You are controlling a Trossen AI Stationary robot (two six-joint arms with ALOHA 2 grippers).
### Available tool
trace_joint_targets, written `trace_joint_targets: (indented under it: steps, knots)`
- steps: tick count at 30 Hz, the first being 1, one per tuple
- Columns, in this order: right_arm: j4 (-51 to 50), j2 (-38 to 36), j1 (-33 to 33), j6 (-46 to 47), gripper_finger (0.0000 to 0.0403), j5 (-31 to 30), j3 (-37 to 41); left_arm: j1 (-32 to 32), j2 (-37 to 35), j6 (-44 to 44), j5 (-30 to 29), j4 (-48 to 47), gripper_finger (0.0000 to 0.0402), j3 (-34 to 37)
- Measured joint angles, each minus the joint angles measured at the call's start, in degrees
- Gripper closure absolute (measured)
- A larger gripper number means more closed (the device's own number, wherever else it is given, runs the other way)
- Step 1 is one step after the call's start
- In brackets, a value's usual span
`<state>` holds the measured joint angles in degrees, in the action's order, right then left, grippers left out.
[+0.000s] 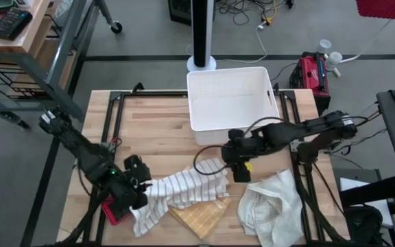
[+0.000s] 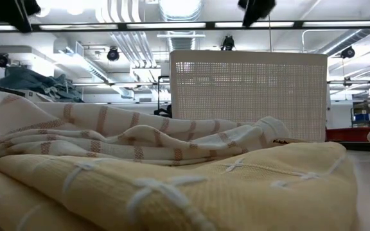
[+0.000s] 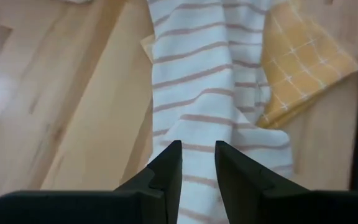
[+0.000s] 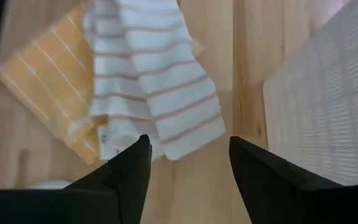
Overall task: Fold towel
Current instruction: Fold the brown patterned towel
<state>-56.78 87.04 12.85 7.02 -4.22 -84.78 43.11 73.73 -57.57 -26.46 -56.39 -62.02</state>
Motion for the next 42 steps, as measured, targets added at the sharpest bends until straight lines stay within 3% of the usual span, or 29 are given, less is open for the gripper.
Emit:
trace_joint_targets:
  steps: [9,12,16,22,24,29,34,38,42]
  knots:
    - [13.8,8.2,-1.6,-5.7,0.0195,7.7,9.1,-5.3,0.0,4.7,8.1,17.6,0.0308,12.2]
    - [16.7,11.9,-1.6,-6.7,0.0198,8.7,9.5,-6.3,0.0,3.5,10.4,19.9,0.0304,15.6]
    - [20.0,15.7,-2.1,-8.2,0.0199,14.4,9.6,-6.9,0.0,2.2,14.6,25.6,0.0300,20.2]
    - [23.8,20.7,-2.7,-11.3,0.0198,14.3,9.6,-7.0,0.0,-2.2,15.2,28.2,0.0302,24.5]
    - [25.9,22.1,-2.7,-11.6,0.0201,10.9,9.5,-7.0,0.0,-3.8,15.1,28.3,0.0309,25.2]
    - [25.4,25.3,-2.7,-13.7,0.0222,-4.8,9.4,-7.0,0.0,-4.4,15.0,28.2,0.0339,26.1]
    - [23.3,24.6,-2.4,-15.6,0.0307,-13.4,9.5,-7.0,0.0,-2.2,14.3,23.8,0.0394,23.2]
    - [23.1,21.1,-2.6,-16.4,0.0391,-14.8,9.5,-6.9,0.0,-1.4,8.7,8.9,0.0389,16.0]
    - [28.0,19.3,-3.3,-17.6,0.0386,-20.0,9.5,-7.0,0.0,-2.4,-2.1,-9.8,0.0399,7.3]
